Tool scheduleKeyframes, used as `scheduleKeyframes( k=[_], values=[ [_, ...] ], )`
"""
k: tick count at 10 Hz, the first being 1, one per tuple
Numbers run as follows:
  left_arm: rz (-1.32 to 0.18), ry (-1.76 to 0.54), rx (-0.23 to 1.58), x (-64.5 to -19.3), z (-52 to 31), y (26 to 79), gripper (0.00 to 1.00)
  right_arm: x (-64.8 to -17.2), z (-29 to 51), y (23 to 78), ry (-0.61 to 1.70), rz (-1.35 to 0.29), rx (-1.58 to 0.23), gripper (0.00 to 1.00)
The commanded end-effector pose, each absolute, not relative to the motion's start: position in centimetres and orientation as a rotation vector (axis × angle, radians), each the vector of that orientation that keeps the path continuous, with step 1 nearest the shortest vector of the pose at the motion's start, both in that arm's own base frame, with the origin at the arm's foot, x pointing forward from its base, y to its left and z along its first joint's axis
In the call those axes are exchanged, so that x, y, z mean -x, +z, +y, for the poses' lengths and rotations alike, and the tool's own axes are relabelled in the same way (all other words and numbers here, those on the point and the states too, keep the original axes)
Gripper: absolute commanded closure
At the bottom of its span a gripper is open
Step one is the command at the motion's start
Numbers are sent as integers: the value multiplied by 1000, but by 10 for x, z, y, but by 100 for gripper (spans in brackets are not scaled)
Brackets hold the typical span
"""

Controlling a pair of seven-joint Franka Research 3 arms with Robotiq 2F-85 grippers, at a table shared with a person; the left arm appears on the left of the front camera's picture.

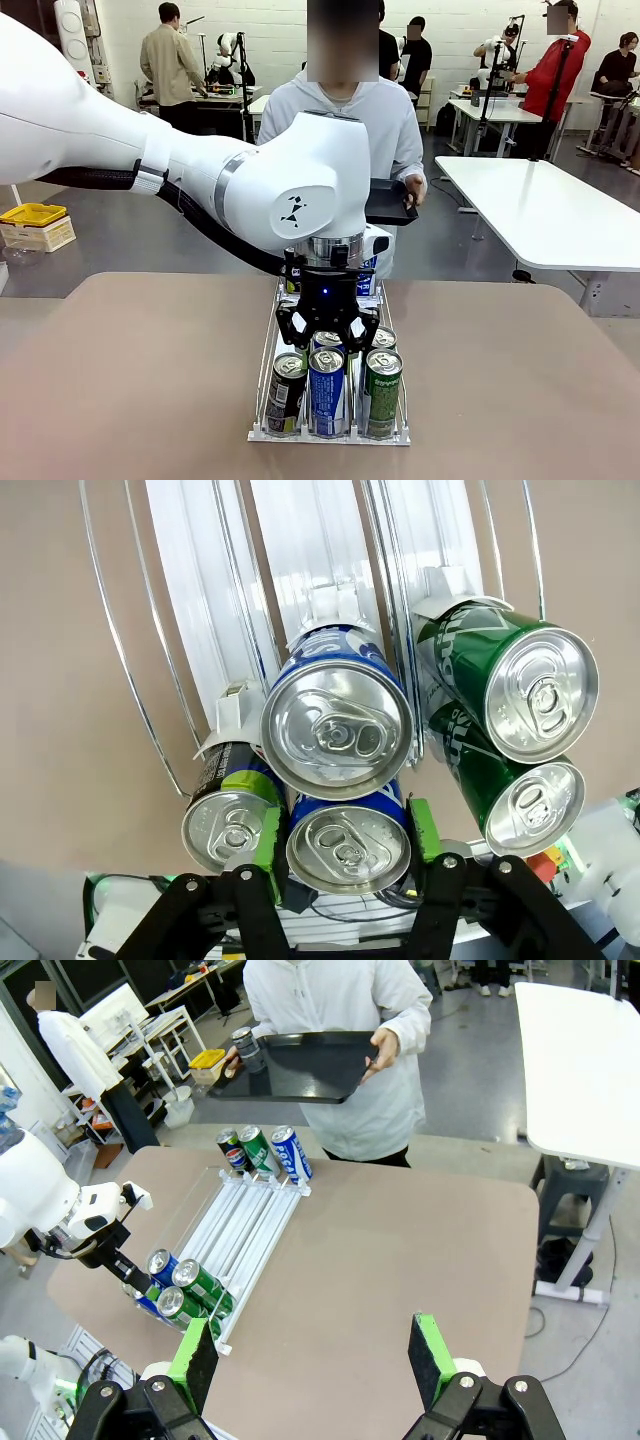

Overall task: Retrieve and hand over the desired beverage to the person.
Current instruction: Pick up another can of the same type that the person held from the Automatic Can Dispenser.

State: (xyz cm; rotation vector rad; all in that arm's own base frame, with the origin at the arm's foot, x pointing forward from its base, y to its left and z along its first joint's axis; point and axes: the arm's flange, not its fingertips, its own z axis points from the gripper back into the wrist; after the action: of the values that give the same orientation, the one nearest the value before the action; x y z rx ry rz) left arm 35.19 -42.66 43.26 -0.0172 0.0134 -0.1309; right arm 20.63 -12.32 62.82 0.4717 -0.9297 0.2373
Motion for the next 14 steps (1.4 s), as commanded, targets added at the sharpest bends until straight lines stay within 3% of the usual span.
scheduleKeyframes(
  k=[1,7,12,14],
  values=[
    [29,-122,13,-351,-429,433,100,-207,-122,626,238,-929,-475,0],
    [29,-134,-2,-342,-436,454,100,-207,-122,626,238,-929,-475,0],
    [-88,-82,-1,-331,-451,563,100,-207,-122,626,238,-929,-475,0],
    [-22,-75,-10,-335,-456,606,100,-207,-122,626,238,-929,-475,0]
  ],
)
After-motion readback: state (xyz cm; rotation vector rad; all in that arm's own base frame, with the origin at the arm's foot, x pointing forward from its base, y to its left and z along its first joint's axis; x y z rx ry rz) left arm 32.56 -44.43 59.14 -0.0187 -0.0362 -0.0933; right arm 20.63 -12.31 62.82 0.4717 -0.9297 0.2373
